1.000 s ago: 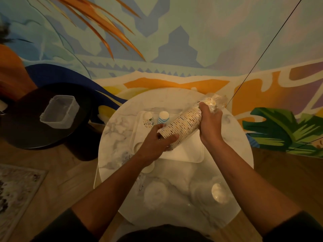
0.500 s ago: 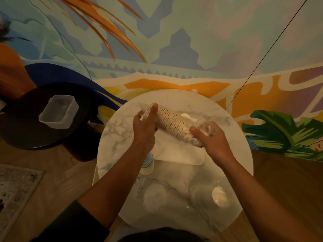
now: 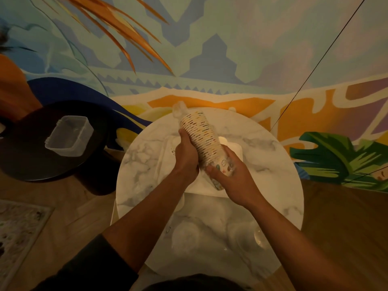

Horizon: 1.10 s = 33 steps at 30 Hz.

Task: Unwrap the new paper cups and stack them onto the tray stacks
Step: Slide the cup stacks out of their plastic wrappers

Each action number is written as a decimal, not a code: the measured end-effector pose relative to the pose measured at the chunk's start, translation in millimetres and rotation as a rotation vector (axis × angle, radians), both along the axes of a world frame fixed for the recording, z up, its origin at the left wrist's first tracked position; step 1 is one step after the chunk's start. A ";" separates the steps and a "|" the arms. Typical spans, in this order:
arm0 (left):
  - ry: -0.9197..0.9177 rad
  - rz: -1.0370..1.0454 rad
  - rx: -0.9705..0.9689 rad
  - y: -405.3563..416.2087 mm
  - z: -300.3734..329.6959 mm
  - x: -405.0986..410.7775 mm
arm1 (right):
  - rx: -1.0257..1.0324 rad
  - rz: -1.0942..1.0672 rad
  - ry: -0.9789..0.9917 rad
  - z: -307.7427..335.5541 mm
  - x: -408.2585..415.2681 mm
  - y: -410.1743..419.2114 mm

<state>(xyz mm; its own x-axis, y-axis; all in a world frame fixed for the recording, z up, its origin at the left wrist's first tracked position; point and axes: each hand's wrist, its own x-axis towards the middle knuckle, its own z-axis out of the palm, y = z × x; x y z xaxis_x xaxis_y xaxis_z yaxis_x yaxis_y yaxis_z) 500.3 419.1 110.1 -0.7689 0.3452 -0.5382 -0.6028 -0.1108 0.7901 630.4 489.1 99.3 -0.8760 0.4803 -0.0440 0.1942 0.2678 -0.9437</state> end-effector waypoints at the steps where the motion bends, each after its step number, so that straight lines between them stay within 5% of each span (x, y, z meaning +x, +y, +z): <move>1: -0.002 -0.026 -0.001 -0.4 -1.0 -0.2 | -0.010 -0.016 0.000 -0.3 0.7 0.3; 5: 0.084 -0.190 0.030 -12.6 5.6 -16.5 | -0.056 -0.057 -0.012 -1.5 5.6 9.8; 9: 0.093 -0.099 0.166 -20.7 25.6 -55.2 | -0.046 0.024 -0.046 -4.3 12.3 10.8; 24: -0.102 0.021 0.164 -6.2 21.2 -54.0 | -0.125 -0.069 0.066 -4.7 8.9 -6.7; 33: 0.016 -0.165 -0.012 -11.8 20.2 -33.5 | -0.118 -0.187 0.081 7.6 -4.0 0.1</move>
<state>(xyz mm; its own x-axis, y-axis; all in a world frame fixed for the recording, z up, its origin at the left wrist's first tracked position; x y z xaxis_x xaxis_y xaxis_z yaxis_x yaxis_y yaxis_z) 466.8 407.3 130.3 -0.7108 0.4612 -0.5312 -0.5995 -0.0022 0.8003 626.4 489.2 106.8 -0.7750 0.6306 -0.0423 0.1520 0.1210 -0.9809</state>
